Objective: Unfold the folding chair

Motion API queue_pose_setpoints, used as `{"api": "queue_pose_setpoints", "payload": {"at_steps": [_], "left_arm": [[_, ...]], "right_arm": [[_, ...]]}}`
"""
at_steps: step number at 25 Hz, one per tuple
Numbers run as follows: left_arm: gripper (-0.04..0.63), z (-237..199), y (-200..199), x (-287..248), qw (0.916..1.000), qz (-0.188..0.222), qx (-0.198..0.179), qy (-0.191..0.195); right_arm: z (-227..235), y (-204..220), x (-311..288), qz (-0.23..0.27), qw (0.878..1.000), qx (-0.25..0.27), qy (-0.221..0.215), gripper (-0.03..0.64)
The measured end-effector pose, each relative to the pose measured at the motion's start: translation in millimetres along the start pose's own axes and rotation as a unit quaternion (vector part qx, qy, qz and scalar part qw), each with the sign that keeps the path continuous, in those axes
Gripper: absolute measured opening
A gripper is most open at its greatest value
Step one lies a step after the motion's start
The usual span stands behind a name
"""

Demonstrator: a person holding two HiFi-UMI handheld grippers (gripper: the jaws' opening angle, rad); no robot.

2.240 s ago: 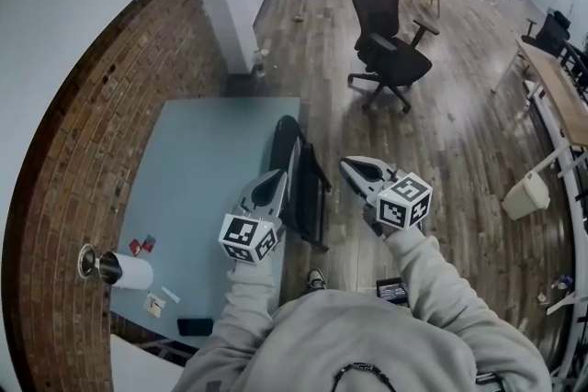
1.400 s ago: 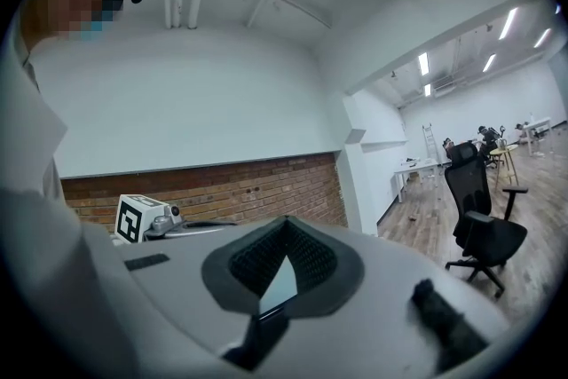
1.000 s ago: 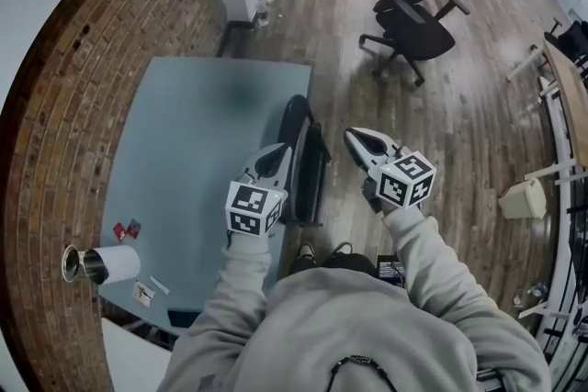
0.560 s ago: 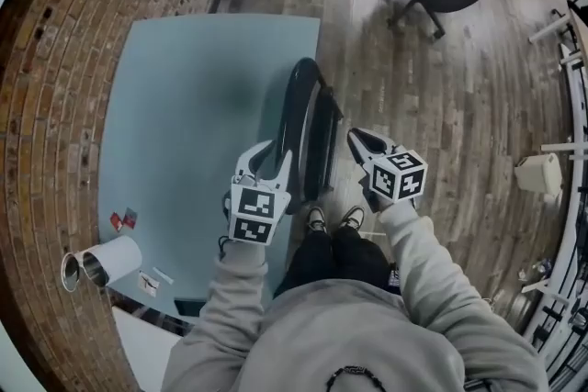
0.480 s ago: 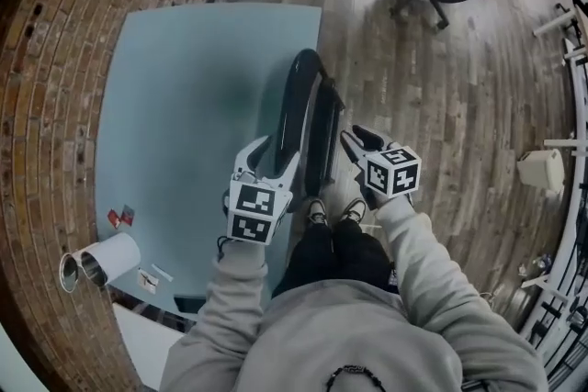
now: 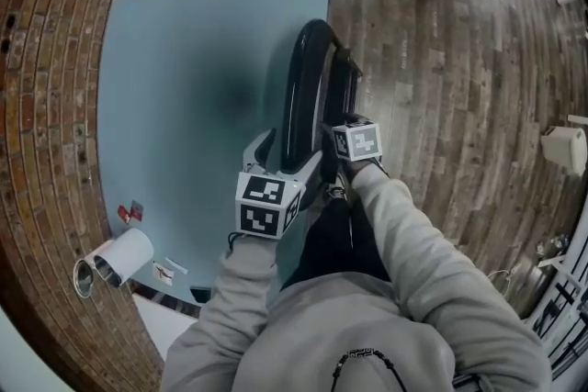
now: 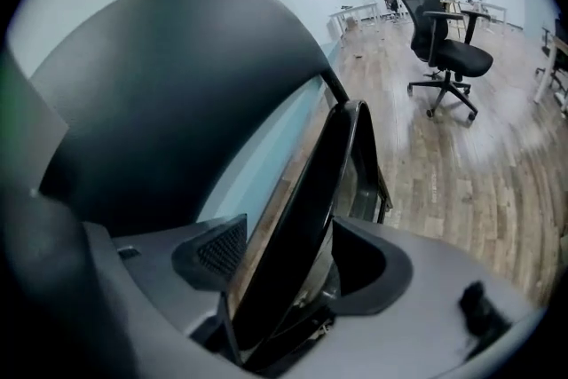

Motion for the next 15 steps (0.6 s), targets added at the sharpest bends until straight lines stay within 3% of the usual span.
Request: {"api": "queue_pose_setpoints", "payload": {"at_steps": [2, 5, 6, 9, 12, 15], "left_arm": [[0.372, 0, 2, -9, 0.9998, -0.016, 0.004, 0.011], [0.365, -5, 3, -15, 0.9994, -0.034, 0.007, 0.007], [0.347, -5, 2, -15, 0.9994, -0.033, 0.008, 0.006], [0.149, -2, 0, -18, 0.9986, -0.034, 0.029, 0.028], [0.129, 0, -1, -19, 0.9988, -0.043, 0.02, 0.012], [0.116, 5, -1, -20, 0.9989, -0.044, 0.014, -0.008]], "right_arm": [[4, 1, -12, -0.018, 1.0, -0.005, 0.024, 0.284], [-2, 2, -35, -0.018, 1.0, -0.005, 0.017, 0.284], [-4, 2, -40, -0.019, 1.0, -0.003, 0.014, 0.282], [-3, 1, -41, -0.03, 1.0, -0.009, 0.0, 0.2], [-1, 3, -41, -0.041, 0.998, -0.032, -0.032, 0.169], [1, 3, -37, -0.041, 0.997, -0.045, -0.037, 0.163]]}}
Point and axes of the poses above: the fingertips, and each gripper's own axes: x backward along the fingers, z to its right, y out of its underside, the point moved 6 cm from there along x, backward along the fingers, and after that the axes turned 8 degrees about y, right-handed, at the moved point
